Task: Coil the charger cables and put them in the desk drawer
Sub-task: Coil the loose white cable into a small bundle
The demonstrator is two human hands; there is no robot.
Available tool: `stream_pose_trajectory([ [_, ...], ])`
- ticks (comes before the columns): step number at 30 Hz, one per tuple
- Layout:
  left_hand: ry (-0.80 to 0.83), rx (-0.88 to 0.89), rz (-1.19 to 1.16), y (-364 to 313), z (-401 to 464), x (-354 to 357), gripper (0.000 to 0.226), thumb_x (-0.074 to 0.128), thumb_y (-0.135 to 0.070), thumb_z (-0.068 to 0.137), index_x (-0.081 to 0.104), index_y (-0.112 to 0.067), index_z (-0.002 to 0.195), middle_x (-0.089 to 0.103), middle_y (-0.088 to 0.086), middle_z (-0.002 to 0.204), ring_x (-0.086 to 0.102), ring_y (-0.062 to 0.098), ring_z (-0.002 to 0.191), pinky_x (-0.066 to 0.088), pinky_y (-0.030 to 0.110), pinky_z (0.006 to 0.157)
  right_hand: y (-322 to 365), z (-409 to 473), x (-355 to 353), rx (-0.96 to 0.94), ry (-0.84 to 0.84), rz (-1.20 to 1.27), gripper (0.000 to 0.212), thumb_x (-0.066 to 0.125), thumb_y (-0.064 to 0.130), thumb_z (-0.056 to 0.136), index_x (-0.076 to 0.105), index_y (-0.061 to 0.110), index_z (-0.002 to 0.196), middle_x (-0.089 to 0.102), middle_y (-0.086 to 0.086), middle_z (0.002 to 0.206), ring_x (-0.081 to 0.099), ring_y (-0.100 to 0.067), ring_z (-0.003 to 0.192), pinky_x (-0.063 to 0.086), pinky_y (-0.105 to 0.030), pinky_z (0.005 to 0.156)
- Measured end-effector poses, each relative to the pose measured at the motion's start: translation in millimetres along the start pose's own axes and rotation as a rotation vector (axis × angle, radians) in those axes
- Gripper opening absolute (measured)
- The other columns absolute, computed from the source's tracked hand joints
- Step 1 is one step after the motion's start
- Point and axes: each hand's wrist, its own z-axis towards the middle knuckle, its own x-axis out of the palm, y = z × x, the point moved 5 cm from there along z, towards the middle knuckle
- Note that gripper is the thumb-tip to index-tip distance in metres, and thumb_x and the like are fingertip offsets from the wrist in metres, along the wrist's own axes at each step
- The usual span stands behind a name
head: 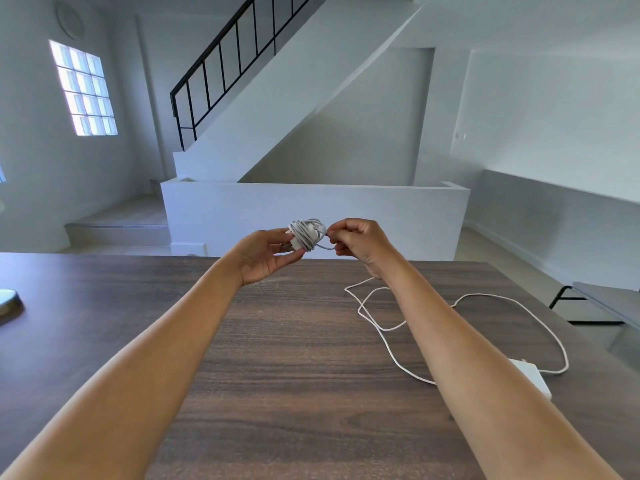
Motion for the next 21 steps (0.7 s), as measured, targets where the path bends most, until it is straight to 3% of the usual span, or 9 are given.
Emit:
stream_pose_trajectory([
  [6, -0.032, -0.031, 0.067, -2, 1, 2, 0.018, 0.047, 0.001, 0.094, 0.059, 0.004, 0.107, 0.059, 0.018, 0.102, 0.062, 0.026, 0.094, 0.060, 0.031, 0.073, -4, -2, 12, 0.044, 0.019, 0.106, 0.017, 0.053, 0.000, 0.090, 0.065, 0.010, 0.083, 0.065, -0.009, 0.080, 0.061, -0.019, 0.070, 0.056, -0.029, 0.073],
  [9, -0.071, -0.043, 0.101, 0, 1, 0, 0.016, 0.047, 0.002, 0.093, 0.058, 0.003, 0.105, 0.058, 0.018, 0.099, 0.062, 0.025, 0.090, 0.061, 0.030, 0.068, 0, -1, 17, 0.022, 0.008, 0.095, 0.020, 0.050, 0.004, 0.089, 0.057, 0.014, 0.105, 0.065, -0.009, 0.081, 0.062, -0.018, 0.068, 0.055, -0.031, 0.072],
  [11, -0.086, -0.038, 0.125, 0, 1, 0, 0.016, 0.047, 0.003, 0.094, 0.058, 0.003, 0.105, 0.058, 0.018, 0.100, 0.062, 0.024, 0.090, 0.061, 0.029, 0.066, 0, 0, 19, 0.000, 0.021, 0.039, 0.030, 0.060, 0.010, 0.088, 0.058, 0.019, 0.116, 0.066, -0.007, 0.079, 0.063, -0.015, 0.067, 0.056, -0.029, 0.070],
  [16, -0.097, 0.002, 0.344, -3, 4, 3, 0.023, 0.049, 0.008, 0.090, 0.063, 0.004, 0.107, 0.065, 0.017, 0.099, 0.065, 0.021, 0.090, 0.060, 0.029, 0.074, -5, 0, 20, -0.008, -0.084, -0.037, 0.005, 0.073, 0.019, 0.083, 0.069, 0.017, 0.086, 0.066, -0.003, 0.073, 0.059, -0.013, 0.060, 0.052, -0.024, 0.059],
  [19, -0.180, 0.037, 0.503, -4, 6, -6, 0.021, 0.053, 0.012, 0.084, 0.068, 0.004, 0.096, 0.069, 0.015, 0.098, 0.066, 0.018, 0.084, 0.059, 0.030, 0.077, -6, 5, 15, 0.013, -0.174, -0.020, 0.009, 0.072, 0.018, 0.084, 0.067, 0.017, 0.076, 0.066, -0.001, 0.073, 0.061, -0.013, 0.066, 0.054, -0.026, 0.062],
  [21, -0.206, 0.035, 0.490, -5, 6, -14, 0.023, 0.051, 0.013, 0.083, 0.069, 0.002, 0.092, 0.070, 0.014, 0.100, 0.066, 0.018, 0.084, 0.059, 0.029, 0.075, -10, 8, 9, 0.063, -0.239, 0.057, 0.015, 0.071, 0.014, 0.085, 0.065, 0.016, 0.071, 0.064, -0.002, 0.070, 0.061, -0.015, 0.068, 0.056, -0.029, 0.070],
])
